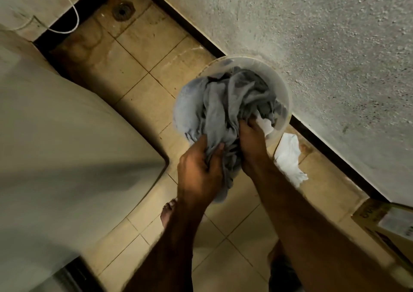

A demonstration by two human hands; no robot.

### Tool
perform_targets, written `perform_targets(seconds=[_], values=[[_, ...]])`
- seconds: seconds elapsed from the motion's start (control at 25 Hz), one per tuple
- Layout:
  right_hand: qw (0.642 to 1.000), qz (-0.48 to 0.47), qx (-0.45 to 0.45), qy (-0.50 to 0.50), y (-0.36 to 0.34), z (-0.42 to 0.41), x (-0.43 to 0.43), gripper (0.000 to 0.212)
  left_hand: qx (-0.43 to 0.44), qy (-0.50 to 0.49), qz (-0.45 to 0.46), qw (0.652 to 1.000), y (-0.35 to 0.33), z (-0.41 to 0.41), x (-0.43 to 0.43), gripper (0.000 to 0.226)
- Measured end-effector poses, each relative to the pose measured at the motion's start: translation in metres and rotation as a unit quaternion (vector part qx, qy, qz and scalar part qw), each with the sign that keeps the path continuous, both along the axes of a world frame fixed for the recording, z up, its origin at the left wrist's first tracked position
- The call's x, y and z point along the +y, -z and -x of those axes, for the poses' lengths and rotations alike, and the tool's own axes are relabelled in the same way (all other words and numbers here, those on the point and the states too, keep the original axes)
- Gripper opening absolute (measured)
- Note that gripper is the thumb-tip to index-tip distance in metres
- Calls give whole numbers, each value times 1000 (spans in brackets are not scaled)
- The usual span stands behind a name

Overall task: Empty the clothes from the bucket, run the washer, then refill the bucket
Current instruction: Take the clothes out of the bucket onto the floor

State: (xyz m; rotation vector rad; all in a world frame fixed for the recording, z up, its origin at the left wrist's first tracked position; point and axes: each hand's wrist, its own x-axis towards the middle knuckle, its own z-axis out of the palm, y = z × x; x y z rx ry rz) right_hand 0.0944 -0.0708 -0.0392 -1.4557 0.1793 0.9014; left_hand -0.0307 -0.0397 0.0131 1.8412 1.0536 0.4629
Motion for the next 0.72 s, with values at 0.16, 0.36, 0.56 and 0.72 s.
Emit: perform_targets(seconds=[0.16, 0.36, 0.56, 0.72], values=[[998, 6, 66, 5, -2, -3, -5, 34, 10, 49, -9, 999, 3, -12, -8, 23], [955, 285, -53, 55, 5, 1, -15, 61, 173, 6, -4, 985, 21, 3, -5, 24], [976, 175, -23, -128, 8, 16, -7, 114, 125, 96, -52, 986, 5, 17, -30, 13], [952, 210, -13, -222, 21, -3, 1, 107, 85, 258, -53, 961, -18, 60, -59, 16]])
